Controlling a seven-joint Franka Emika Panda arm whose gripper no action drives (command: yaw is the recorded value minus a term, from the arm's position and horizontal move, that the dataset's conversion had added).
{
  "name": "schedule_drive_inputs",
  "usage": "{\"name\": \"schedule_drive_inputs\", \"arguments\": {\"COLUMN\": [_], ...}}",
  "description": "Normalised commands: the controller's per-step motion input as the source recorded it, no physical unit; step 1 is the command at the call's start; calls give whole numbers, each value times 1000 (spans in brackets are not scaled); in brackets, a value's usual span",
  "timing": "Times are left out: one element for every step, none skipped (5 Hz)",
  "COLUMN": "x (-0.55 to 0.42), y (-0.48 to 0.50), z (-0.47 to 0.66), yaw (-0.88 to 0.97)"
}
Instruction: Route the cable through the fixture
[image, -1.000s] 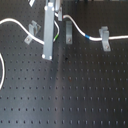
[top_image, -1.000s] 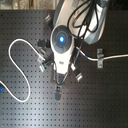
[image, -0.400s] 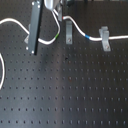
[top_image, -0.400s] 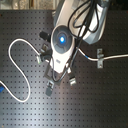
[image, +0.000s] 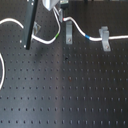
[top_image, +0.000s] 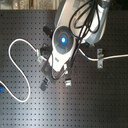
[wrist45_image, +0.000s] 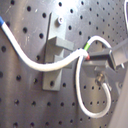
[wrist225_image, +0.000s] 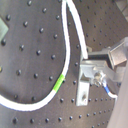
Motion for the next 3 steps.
{"name": "schedule_drive_inputs", "arguments": {"x": [175, 117, 36], "y": [-143, -210, -284], "z": [205, 236, 155], "yaw": [669, 643, 577]}}
